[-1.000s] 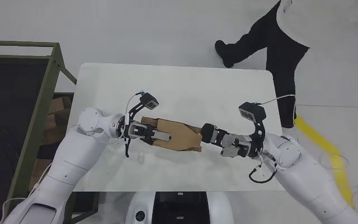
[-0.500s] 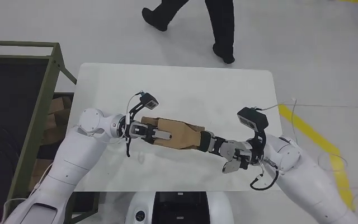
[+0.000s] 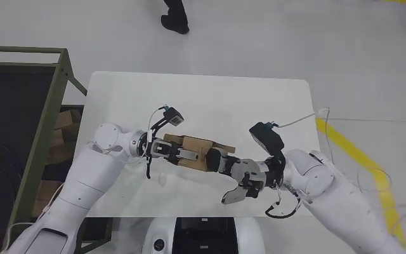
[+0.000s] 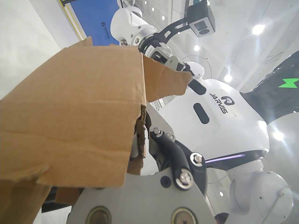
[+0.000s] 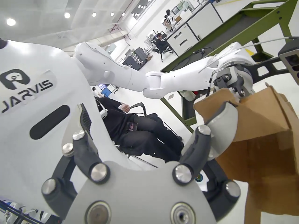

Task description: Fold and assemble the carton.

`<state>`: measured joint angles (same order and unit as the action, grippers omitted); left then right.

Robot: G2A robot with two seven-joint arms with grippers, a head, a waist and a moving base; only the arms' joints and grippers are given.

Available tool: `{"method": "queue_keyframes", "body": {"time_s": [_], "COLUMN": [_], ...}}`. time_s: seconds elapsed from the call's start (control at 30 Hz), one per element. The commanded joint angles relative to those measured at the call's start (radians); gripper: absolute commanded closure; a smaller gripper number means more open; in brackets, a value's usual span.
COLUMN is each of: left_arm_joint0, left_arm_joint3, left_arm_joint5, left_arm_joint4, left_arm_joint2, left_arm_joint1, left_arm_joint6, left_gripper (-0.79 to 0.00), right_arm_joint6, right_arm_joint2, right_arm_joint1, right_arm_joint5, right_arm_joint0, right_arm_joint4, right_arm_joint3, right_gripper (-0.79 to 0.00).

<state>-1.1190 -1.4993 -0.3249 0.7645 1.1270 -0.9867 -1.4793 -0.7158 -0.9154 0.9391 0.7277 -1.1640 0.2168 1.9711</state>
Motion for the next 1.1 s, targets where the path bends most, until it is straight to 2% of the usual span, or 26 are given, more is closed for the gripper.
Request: {"method": "queue_keyframes", "body": {"time_s": [0.0,0.13,0.4,0.77,1.07], "left_arm_joint0": [0.002,0.003,0.004,0.001,0.001], "left_arm_joint3": [0.002,0.007,0.011,0.007,-0.004], "left_arm_joint5": [0.0,-0.002,-0.004,-0.001,0.001], "left_arm_joint4": [-0.001,0.0,0.002,-0.002,-0.007], "left_arm_joint2": [-0.002,-0.006,-0.005,0.0,0.001], "left_arm_joint1": [-0.001,-0.004,-0.006,-0.008,-0.01], "left_arm_joint6": [-0.002,-0.007,-0.012,-0.015,-0.017], "left_gripper": [0.0,0.0,0.0,0.0,0.0], "right_arm_joint6": [0.036,0.074,0.084,0.064,0.071], "right_arm_joint2": [0.01,0.034,0.06,0.059,0.029], "right_arm_joint1": [0.007,0.02,0.035,0.046,0.051], "right_arm_joint5": [-0.042,-0.099,-0.163,-0.18,-0.192], "right_arm_joint0": [0.002,0.011,0.025,0.034,0.031], "right_arm_joint4": [-0.086,-0.183,-0.257,-0.242,-0.145], "right_arm_joint3": [0.021,0.048,0.061,0.05,0.0], "right_gripper": [-0.785,-0.785,-0.785,-0.785,-0.785]}}
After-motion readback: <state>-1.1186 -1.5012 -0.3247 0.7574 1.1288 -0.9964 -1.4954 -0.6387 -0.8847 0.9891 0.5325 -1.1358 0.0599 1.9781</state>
